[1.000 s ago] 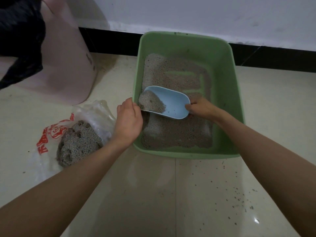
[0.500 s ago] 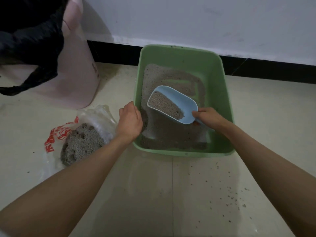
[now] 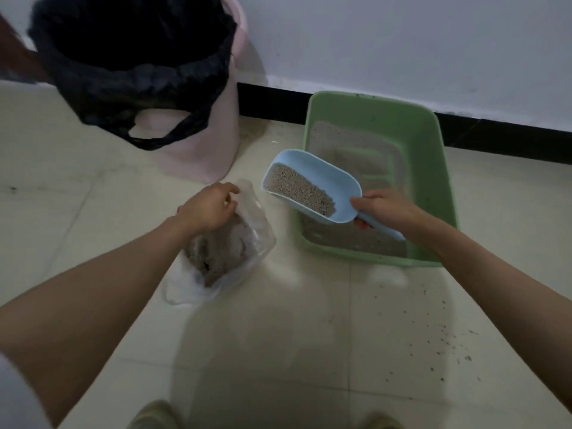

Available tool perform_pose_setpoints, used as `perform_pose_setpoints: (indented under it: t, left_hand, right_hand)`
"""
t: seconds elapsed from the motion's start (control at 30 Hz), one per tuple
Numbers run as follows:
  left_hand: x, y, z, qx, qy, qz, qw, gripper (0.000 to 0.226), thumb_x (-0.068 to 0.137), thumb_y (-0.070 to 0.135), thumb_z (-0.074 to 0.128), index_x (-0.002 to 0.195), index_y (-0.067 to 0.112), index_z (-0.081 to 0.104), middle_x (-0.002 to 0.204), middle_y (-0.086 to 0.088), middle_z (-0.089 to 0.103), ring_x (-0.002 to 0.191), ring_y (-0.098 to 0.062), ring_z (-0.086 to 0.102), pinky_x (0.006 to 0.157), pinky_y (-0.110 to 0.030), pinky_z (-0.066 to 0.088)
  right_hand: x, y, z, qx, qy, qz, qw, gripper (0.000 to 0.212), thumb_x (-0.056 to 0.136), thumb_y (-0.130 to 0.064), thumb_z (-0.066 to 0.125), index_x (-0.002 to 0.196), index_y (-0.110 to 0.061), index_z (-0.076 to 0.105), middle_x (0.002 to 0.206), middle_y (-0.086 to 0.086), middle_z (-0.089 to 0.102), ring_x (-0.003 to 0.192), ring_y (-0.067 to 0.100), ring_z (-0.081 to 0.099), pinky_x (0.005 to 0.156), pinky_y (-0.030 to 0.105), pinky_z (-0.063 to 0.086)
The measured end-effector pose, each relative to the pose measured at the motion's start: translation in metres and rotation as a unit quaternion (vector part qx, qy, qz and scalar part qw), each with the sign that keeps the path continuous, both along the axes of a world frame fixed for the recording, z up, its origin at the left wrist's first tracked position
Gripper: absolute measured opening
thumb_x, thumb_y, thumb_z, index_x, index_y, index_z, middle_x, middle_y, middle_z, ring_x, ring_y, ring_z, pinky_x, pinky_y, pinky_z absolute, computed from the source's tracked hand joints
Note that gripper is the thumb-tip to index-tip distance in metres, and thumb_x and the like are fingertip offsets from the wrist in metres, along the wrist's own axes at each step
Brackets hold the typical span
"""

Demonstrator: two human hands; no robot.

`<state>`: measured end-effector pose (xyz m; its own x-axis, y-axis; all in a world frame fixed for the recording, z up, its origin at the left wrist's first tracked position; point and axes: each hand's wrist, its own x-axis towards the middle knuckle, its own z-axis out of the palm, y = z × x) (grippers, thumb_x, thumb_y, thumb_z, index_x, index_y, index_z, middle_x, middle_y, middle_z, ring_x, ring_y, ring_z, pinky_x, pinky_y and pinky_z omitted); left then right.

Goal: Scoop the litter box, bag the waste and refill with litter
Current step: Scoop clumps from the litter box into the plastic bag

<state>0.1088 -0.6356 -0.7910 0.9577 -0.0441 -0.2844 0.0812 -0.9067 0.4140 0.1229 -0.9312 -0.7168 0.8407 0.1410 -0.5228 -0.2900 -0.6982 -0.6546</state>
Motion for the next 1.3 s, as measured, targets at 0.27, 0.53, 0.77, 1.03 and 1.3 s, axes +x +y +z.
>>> perform_pose_setpoints:
  t: [0.27,0.53,0.77,1.03,1.3]
  left_hand:
    - [-0.039,0.075,-0.016,0.085,0.067,0.153,0.982,0.056,0.086,0.041,0.057,0.129,0.008,0.045,0.124,-0.021,0.052,0.116,-0.038,0.046,0.095,-0.044,0.040]
    - [-0.041,0.076,-0.012,0.018,0.033,0.180,0.983,0.016,0.090,0.022,0.052,0.091,0.007,0.056,0.096,-0.019,0.066,0.091,-0.031,0.058,0.074,-0.034,0.044]
    - [-0.049,0.084,-0.014,-0.022,0.027,0.187,0.982,0.009,0.088,0.014,0.053,0.081,0.010,0.048,0.091,-0.020,0.065,0.075,-0.023,0.049,0.066,-0.028,0.036]
    - [-0.050,0.082,-0.017,-0.024,0.021,0.169,0.985,0.010,0.088,0.013,0.053,0.080,0.009,0.047,0.094,-0.022,0.066,0.087,-0.033,0.062,0.071,-0.033,0.043]
    - [-0.045,0.079,-0.015,0.008,0.009,0.144,0.989,0.010,0.089,0.013,0.053,0.082,0.005,0.052,0.094,-0.023,0.063,0.084,-0.033,0.058,0.071,-0.033,0.041]
  right_hand:
    - [-0.009,0.066,0.000,-0.125,0.005,0.176,0.976,0.041,0.095,-0.025,0.047,0.058,-0.010,0.057,0.056,0.003,0.056,0.043,0.007,0.049,0.050,0.017,0.041]
    - [-0.017,0.135,0.020,-0.343,-0.140,0.326,0.870,0.035,0.096,-0.043,0.044,0.077,-0.014,0.050,0.060,-0.001,0.043,0.061,0.019,0.048,0.062,0.028,0.040]
    - [-0.026,0.162,0.039,-0.433,-0.255,0.402,0.765,0.032,0.098,-0.038,0.042,0.105,-0.012,0.059,0.072,0.000,0.046,0.074,0.020,0.044,0.067,0.031,0.032]
    - [-0.029,0.151,0.038,-0.420,-0.301,0.398,0.758,0.038,0.097,-0.042,0.041,0.107,-0.011,0.062,0.100,0.005,0.066,0.087,0.025,0.061,0.066,0.031,0.033]
    - [-0.034,0.130,0.032,-0.341,-0.221,0.327,0.853,0.039,0.094,-0.046,0.044,0.109,-0.015,0.062,0.097,0.007,0.062,0.085,0.026,0.056,0.068,0.030,0.033]
